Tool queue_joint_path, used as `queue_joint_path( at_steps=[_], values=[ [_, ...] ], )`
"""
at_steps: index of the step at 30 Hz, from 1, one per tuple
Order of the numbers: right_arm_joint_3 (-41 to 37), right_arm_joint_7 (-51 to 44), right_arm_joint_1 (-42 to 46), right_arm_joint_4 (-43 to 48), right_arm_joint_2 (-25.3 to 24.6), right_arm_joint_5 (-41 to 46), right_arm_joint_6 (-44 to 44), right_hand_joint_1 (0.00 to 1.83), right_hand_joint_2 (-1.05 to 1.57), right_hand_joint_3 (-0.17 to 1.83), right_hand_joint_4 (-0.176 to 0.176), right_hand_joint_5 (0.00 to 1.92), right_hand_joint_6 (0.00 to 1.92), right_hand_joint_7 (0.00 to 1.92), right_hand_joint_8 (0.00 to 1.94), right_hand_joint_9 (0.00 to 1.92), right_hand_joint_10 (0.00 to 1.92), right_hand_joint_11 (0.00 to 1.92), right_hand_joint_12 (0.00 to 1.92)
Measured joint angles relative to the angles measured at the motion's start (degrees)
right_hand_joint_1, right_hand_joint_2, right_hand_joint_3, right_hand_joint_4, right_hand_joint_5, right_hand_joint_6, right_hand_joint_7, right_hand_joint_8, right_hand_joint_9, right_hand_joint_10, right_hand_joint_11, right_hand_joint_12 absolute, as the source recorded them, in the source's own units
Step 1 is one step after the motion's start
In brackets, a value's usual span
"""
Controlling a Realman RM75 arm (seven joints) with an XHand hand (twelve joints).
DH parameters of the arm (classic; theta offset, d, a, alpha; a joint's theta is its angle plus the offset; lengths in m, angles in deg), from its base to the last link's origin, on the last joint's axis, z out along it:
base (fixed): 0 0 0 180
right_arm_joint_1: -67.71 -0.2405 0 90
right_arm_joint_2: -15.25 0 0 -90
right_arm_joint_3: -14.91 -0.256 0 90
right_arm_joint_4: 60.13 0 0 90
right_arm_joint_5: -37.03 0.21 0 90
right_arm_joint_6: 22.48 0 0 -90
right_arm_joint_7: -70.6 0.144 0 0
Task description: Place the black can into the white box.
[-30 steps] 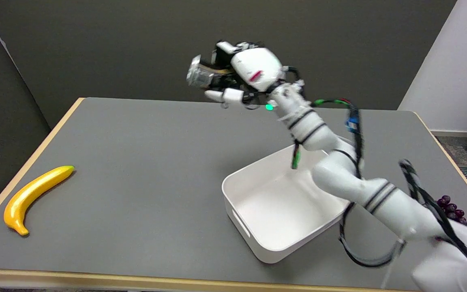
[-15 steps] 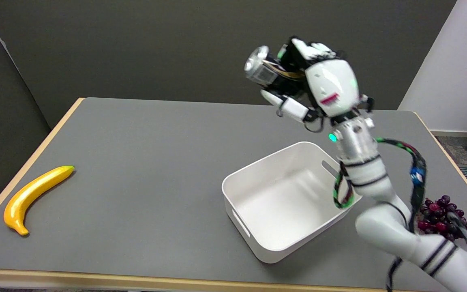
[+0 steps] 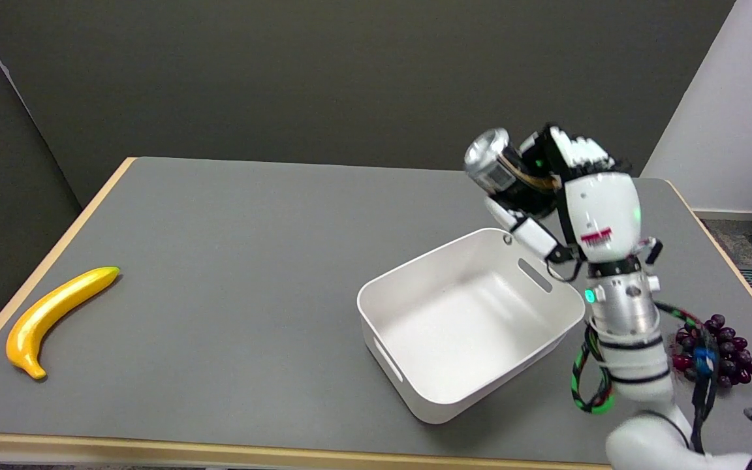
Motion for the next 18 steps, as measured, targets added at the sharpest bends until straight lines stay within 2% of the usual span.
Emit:
queue_joint_path(
  at_steps=[11, 12, 13, 15, 17, 18],
  values=[
    [8.29, -0.24, 0.72, -8.55, 0.44, 9.77, -7.43, 1.18, 1.06, 0.37, -0.084, 0.62, 1.55, 0.90, 1.26, 0.73, 1.30, 0.51, 1.57],
    [8.90, 0.01, 0.68, -9.16, 0.44, 10.39, -7.85, 0.93, 0.90, 0.67, 0.007, 0.56, 1.37, 0.81, 1.15, 0.69, 1.26, 0.50, 1.55],
    [9.44, 0.27, 0.63, -9.69, 0.44, 10.94, -8.26, 0.70, 0.77, 0.93, 0.083, 0.49, 1.18, 0.72, 1.01, 0.64, 1.20, 0.48, 1.53],
    [10.37, 0.93, 0.56, -10.69, 0.44, 11.89, -9.05, 0.59, 0.74, 0.95, 0.085, 0.40, 0.87, 0.58, 0.67, 0.50, 1.02, 0.40, 1.51],
    [11.12, 1.86, 0.50, -11.46, 0.44, 12.59, -9.74, 0.36, 0.65, 1.00, 0.071, 0.20, 0.46, 0.30, 0.39, 0.27, 0.74, 0.14, 1.19],
    [11.53, 2.58, 0.47, -11.86, 0.44, 12.97, -10.09, 0.35, 0.64, 0.96, 0.072, 0.17, 0.40, 0.23, 0.33, 0.21, 0.68, 0.08, 1.13]
  ],
)
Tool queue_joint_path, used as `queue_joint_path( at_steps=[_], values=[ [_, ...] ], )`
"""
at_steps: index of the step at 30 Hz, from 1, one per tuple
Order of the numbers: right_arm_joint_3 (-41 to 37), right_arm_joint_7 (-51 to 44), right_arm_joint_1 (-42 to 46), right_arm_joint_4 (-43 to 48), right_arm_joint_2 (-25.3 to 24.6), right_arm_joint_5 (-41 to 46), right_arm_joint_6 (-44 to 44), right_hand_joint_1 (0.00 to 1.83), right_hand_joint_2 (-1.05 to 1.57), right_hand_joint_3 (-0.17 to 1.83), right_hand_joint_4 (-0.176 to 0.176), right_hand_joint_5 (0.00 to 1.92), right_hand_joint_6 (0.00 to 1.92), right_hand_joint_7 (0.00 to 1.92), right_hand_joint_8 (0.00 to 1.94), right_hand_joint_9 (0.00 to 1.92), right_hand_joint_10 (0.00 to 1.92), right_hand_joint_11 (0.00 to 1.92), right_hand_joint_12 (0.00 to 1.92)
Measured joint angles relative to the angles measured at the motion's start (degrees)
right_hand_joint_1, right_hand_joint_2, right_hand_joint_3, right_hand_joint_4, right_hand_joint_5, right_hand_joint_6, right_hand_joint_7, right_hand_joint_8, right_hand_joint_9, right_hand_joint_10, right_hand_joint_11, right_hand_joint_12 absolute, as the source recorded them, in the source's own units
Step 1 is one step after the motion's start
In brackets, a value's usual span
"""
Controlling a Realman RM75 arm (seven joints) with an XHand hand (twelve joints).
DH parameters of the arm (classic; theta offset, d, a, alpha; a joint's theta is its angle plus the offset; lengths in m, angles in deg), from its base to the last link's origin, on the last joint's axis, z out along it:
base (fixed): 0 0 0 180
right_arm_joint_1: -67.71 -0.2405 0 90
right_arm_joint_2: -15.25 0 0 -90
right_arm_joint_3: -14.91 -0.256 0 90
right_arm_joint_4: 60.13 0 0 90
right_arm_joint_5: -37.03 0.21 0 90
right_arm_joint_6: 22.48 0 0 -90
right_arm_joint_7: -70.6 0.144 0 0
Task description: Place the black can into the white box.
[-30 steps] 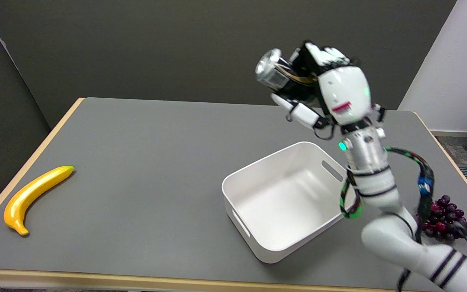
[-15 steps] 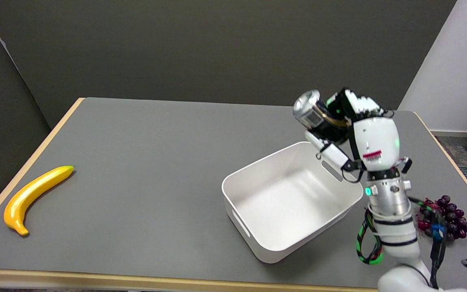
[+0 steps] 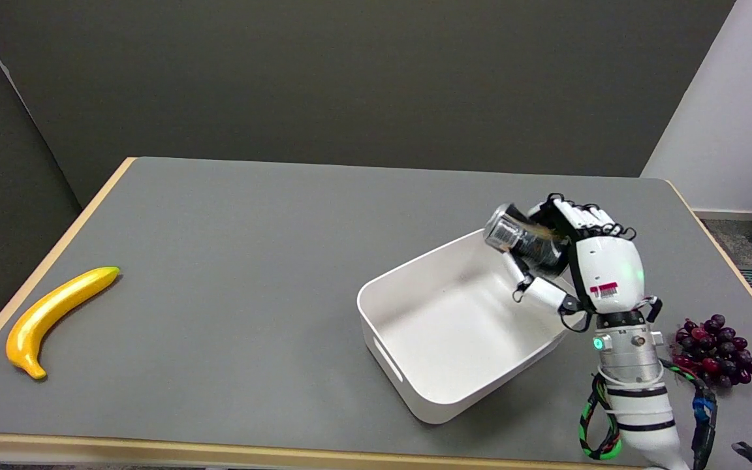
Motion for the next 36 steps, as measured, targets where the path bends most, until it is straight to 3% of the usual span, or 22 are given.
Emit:
queue_joint_path(
  at_steps=[4, 10, 19, 28, 31, 33, 36],
  values=[
    [1.13, 3.52, -0.21, -1.33, -0.01, 0.92, -1.55, 0.33, 0.56, 0.95, 0.074, 0.05, 0.32, 0.06, 0.16, 0.02, 0.50, 0.00, 0.86],
    [2.14, 8.55, -0.92, -2.49, 0.07, 1.09, -3.94, 0.38, 0.56, 0.97, 0.074, 0.02, 0.27, 0.02, 0.06, 0.01, 0.28, 0.00, 0.68],
    [1.59, 13.81, -2.03, -2.25, 0.78, -0.90, -6.68, 0.30, 0.59, 0.89, 0.070, 0.03, 0.28, 0.00, 0.14, 0.00, 0.30, 0.00, 0.67],
    [-1.21, 16.52, -2.82, 0.25, 2.55, -3.34, -8.61, 0.28, 0.57, 0.95, 0.063, 0.03, 0.28, 0.03, 0.15, 0.00, 0.34, 0.00, 0.71],
    [-2.02, 17.05, -3.17, 0.96, 3.01, -3.80, -8.84, 0.47, 0.55, 0.99, 0.066, 0.08, 0.23, 0.12, 0.01, 0.04, 0.25, 0.00, 0.58],
    [-2.66, 17.37, -3.46, 1.48, 3.32, -4.11, -8.86, 0.48, 0.54, 0.98, 0.063, 0.07, 0.23, 0.11, 0.03, 0.04, 0.27, 0.00, 0.58],
    [-3.66, 17.74, -3.88, 2.15, 3.70, -4.44, -8.83, 0.29, 0.58, 0.94, 0.058, 0.05, 0.29, 0.05, 0.16, 0.00, 0.36, 0.00, 0.71]
  ],
)
